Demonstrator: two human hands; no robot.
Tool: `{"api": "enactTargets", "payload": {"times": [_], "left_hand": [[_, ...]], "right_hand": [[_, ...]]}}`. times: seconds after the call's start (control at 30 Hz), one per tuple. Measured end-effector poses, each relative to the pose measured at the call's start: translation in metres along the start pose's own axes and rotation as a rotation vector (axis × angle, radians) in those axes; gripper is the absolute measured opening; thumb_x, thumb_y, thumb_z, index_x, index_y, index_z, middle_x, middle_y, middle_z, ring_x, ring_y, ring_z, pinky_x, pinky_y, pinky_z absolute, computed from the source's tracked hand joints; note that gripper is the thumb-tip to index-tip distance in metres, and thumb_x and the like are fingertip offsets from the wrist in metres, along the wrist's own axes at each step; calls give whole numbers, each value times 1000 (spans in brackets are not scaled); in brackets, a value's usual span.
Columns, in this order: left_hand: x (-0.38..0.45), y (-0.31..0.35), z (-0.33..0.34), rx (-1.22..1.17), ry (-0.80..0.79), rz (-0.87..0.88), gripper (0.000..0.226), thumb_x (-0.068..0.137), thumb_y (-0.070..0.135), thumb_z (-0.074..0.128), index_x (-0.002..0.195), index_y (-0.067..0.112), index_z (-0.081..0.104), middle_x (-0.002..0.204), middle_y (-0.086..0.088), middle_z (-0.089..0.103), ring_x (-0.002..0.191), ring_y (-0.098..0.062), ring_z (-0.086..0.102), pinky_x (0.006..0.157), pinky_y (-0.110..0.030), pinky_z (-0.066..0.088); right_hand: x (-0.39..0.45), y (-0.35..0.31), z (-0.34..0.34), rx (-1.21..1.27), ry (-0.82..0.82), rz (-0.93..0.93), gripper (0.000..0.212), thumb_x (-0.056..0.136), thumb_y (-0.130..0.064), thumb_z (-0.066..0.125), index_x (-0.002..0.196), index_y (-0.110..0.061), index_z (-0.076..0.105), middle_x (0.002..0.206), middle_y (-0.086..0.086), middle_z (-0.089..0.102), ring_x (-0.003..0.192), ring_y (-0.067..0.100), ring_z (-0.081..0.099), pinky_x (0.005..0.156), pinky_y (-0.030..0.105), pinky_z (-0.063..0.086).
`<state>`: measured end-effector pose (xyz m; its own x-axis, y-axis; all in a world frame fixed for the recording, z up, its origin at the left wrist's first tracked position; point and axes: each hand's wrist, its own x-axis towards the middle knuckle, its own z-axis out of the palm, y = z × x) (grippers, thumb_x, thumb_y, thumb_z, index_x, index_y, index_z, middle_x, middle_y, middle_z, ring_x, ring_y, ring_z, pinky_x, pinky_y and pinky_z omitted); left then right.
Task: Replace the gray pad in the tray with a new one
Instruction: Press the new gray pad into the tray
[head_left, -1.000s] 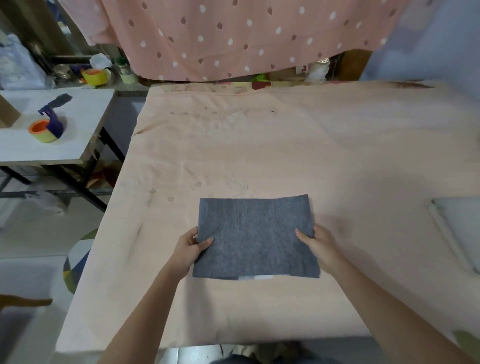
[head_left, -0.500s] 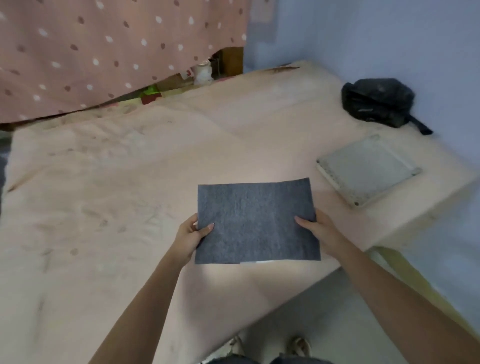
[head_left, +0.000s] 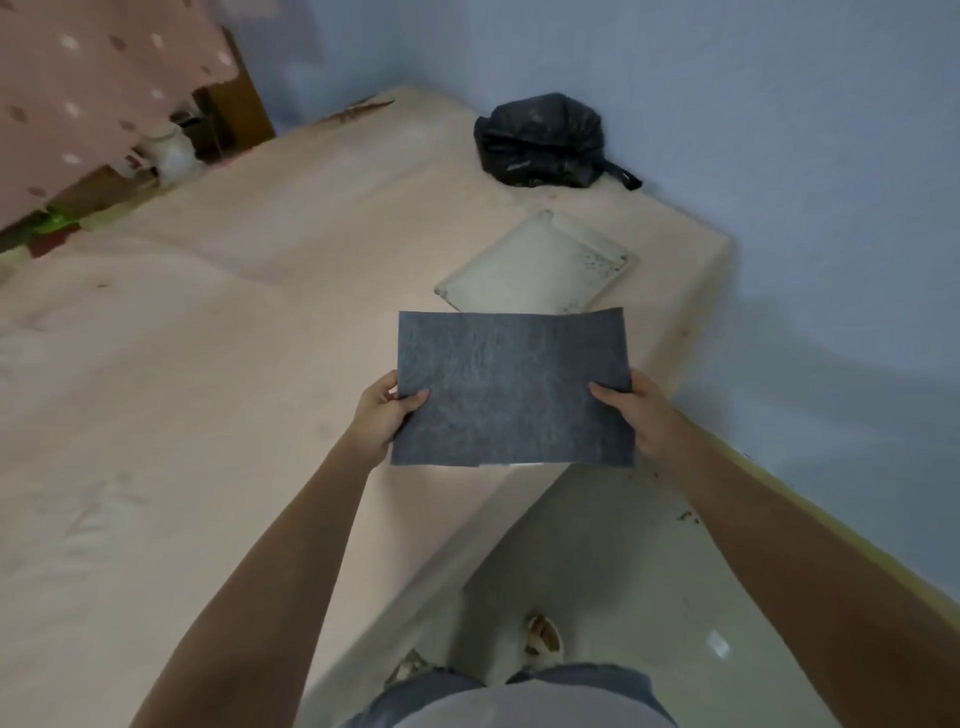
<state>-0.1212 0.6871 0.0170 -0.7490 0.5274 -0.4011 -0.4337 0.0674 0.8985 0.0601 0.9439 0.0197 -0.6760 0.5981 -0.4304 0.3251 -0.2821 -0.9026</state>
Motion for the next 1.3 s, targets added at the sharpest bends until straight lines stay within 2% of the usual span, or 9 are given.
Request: {"api": "enactTargets", "payload": {"times": [0.17, 0.3, 0.5, 0.67, 0.83, 0.93, 1.1, 1.23, 1.3], "left_hand": [[20, -2, 50, 12, -15, -34, 25, 86, 1, 64, 109, 10, 62, 103, -7, 68, 88, -22, 68, 66, -31, 57], [35, -1, 80, -19, -26, -42, 22, 86, 0, 63, 101, 16, 65, 102, -5, 69, 89, -24, 68, 69, -35, 57], [58, 7, 105, 15, -24, -43, 29, 86, -2, 61, 114, 8, 60, 102, -5, 68, 90, -22, 67, 71, -32, 56], [92, 17, 118, 32, -7, -62, 32, 86, -2, 61, 117, 6, 59, 104, -7, 66, 88, -21, 66, 69, -31, 55], [135, 28, 132, 29, -3, -54, 28, 86, -3, 60, 112, 8, 60, 104, -8, 67, 90, -23, 66, 67, -31, 56], [160, 36, 137, 42, 25, -46, 23, 86, -1, 62, 105, 12, 61, 99, -4, 68, 87, -20, 67, 60, -30, 57], [186, 37, 142, 2, 91, -59, 18, 87, 3, 62, 95, 19, 64, 100, -2, 67, 89, -19, 65, 69, -32, 53], [197, 35, 142, -6, 159, -50, 18, 87, 3, 62, 95, 19, 64, 101, -2, 67, 90, -19, 64, 71, -32, 53], [199, 34, 144, 9, 190, -30, 18, 87, 2, 62, 95, 18, 63, 98, -2, 67, 88, -19, 64, 70, -30, 52]], "right_hand": [[14, -3, -47, -19, 33, 15, 44, 84, -16, 69, 126, -9, 54, 119, 5, 61, 105, 26, 58, 93, 44, 48], [26, -9, -72, -37, 42, 19, 44, 86, -21, 68, 127, -13, 52, 106, -4, 59, 85, 11, 57, 71, 26, 47], [48, -15, -91, 5, 51, 52, 47, 85, -23, 69, 129, -15, 52, 117, 0, 60, 101, 20, 59, 90, 39, 48], [81, -23, -96, 8, 85, 66, 51, 84, -23, 70, 131, -15, 51, 126, 3, 58, 111, 24, 55, 100, 43, 44], [122, -38, -100, 11, 116, 51, 46, 85, -16, 69, 128, -11, 54, 126, 7, 60, 113, 27, 57, 101, 46, 44], [148, -51, -102, -7, 104, 36, 42, 85, -14, 69, 125, -11, 56, 124, 7, 61, 112, 28, 58, 98, 44, 46], [189, -69, -100, -22, 92, 49, 45, 83, -13, 70, 125, -9, 56, 124, 10, 61, 111, 28, 58, 97, 44, 47], [219, -80, -97, -38, 33, 55, 41, 82, -12, 71, 121, -11, 59, 114, 4, 64, 98, 20, 62, 84, 34, 51], [235, -85, -96, -80, 4, 70, 40, 82, -13, 71, 120, -12, 60, 111, 2, 64, 95, 18, 61, 83, 33, 49]]}}
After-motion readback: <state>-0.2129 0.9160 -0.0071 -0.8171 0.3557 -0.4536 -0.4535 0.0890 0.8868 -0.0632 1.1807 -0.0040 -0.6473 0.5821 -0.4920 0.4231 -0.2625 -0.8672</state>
